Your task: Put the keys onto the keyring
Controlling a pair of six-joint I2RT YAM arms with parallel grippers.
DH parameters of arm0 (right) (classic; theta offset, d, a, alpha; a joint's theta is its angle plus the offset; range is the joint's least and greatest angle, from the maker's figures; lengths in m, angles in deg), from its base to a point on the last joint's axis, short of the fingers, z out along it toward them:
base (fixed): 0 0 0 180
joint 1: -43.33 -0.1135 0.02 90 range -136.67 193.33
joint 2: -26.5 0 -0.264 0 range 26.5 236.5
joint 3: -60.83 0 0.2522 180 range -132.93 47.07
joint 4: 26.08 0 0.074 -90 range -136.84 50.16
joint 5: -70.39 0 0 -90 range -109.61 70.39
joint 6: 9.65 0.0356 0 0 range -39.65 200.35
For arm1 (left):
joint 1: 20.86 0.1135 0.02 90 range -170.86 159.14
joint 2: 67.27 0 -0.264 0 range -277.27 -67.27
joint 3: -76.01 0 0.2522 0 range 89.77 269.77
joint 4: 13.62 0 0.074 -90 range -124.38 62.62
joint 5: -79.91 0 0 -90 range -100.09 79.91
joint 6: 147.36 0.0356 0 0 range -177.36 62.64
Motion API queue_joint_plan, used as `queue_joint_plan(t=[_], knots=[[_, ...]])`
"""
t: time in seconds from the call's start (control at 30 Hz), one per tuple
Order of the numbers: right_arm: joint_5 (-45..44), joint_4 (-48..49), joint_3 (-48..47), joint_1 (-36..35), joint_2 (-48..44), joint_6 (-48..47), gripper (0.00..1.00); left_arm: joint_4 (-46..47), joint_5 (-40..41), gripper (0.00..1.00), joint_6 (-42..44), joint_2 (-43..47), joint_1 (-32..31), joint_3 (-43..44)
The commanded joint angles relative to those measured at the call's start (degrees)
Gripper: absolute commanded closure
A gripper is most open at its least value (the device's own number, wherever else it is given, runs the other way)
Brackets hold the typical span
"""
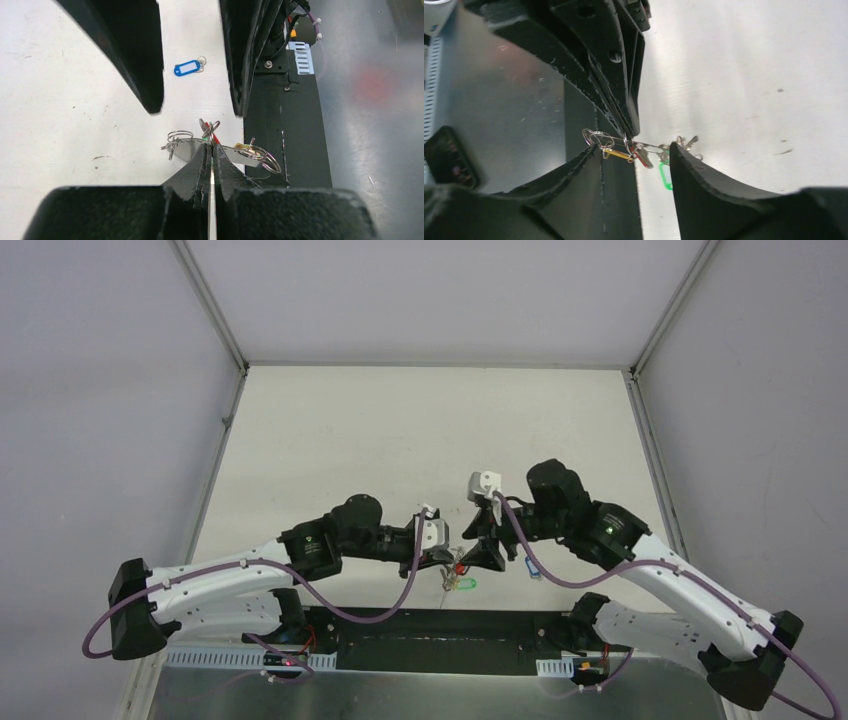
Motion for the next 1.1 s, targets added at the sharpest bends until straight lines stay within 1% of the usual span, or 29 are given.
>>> queue_joint_plan(t=[0.0, 0.1, 0.17, 0.3, 0.37, 0.5, 0.53, 0.63, 0.67, 0.83, 0.9, 1.07], knots=[[-5.17, 7.32, 3.03, 0.12, -8.10, 0.88, 0.42, 9.34, 0.66, 1.00, -2.24, 3.44, -0.73, -2.16], [-4.60, 10.51, 5.91, 0.12, -12.43, 1.09, 0.43, 14.34, 1.42, 1.00, -3.58, 5.19, -0.69, -4.41], [-3.36, 12.11, 7.57, 0.12, -14.26, 1.16, 0.45, 18.29, 2.03, 1.00, -4.46, 6.38, -0.71, -6.07], [-0.63, 12.69, 9.20, 0.11, -14.92, 1.10, 0.51, 25.70, 2.59, 1.00, -5.91, 8.37, -0.70, -9.15], [0.22, 12.88, 9.62, 0.12, -14.45, 1.09, 0.53, 27.75, 2.66, 1.00, -6.24, 9.23, -0.69, -9.87], [2.33, 13.37, 9.19, 0.10, -11.66, 1.09, 0.60, 29.26, 1.66, 1.00, -6.33, 9.71, -0.70, -9.92], [2.60, 13.05, 8.87, 0.12, -10.63, 0.76, 0.63, 29.24, 1.33, 1.00, -6.29, 9.66, -0.74, -9.80], [2.85, 12.80, 8.25, 0.12, -9.36, 0.39, 0.67, 29.32, 1.16, 1.00, -6.36, 9.58, -0.69, -9.60], [2.95, 12.97, 8.25, 0.07, -9.29, 0.39, 0.70, 29.25, 1.05, 1.00, -6.39, 9.59, -0.69, -9.52], [2.84, 13.35, 8.87, 0.12, -9.69, 0.68, 0.92, 29.37, 1.80, 1.00, -6.51, 9.67, -0.69, -9.36], [2.75, 13.23, 9.38, 0.12, -9.97, 0.81, 0.99, 29.40, 2.39, 1.00, -6.49, 9.75, -0.73, -9.33], [2.45, 11.68, 10.26, 0.12, -10.04, 0.53, 1.00, 31.05, 3.15, 1.00, -6.84, 10.20, -0.69, -9.66]])
